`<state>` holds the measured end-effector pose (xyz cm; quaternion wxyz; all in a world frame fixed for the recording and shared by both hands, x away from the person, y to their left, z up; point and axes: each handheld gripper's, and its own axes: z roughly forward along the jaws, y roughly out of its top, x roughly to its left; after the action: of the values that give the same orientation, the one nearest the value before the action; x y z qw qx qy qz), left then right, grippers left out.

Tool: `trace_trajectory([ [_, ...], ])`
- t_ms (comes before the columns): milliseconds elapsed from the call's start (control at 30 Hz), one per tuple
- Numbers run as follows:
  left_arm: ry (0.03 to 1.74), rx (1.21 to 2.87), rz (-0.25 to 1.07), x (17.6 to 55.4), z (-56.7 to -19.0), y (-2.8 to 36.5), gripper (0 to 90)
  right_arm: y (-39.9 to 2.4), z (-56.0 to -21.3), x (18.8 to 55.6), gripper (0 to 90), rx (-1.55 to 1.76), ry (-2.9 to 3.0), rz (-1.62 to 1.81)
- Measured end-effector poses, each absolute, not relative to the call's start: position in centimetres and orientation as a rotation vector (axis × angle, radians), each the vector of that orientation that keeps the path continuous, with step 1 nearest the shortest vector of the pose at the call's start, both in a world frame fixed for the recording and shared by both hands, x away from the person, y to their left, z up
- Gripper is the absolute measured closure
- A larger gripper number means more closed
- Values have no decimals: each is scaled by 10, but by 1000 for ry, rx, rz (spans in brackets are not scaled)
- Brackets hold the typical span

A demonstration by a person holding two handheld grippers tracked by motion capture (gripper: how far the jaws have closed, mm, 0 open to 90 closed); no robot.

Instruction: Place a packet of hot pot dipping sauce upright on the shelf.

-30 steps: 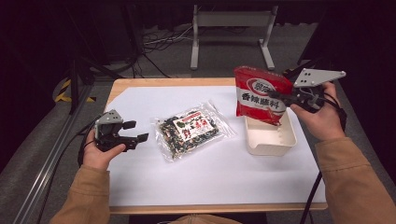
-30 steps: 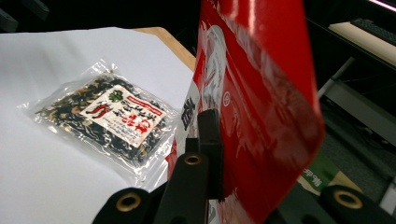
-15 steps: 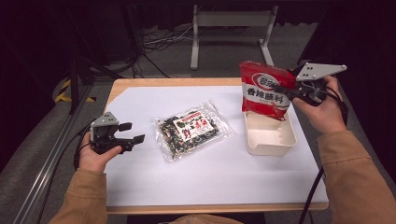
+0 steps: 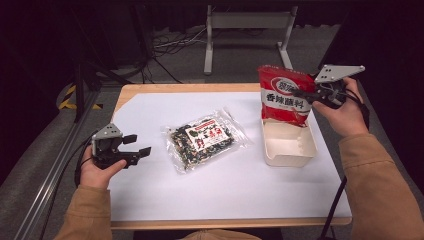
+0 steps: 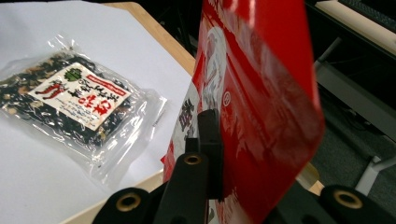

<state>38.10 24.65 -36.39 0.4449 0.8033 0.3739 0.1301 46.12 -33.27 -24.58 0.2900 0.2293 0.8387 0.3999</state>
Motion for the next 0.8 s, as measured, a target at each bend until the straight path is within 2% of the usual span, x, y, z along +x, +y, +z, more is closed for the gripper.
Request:
trace_trajectory([
  [800, 941, 1993, 315, 380, -366, 248, 256, -330, -279, 494, 897, 661, 2241, 945],
])
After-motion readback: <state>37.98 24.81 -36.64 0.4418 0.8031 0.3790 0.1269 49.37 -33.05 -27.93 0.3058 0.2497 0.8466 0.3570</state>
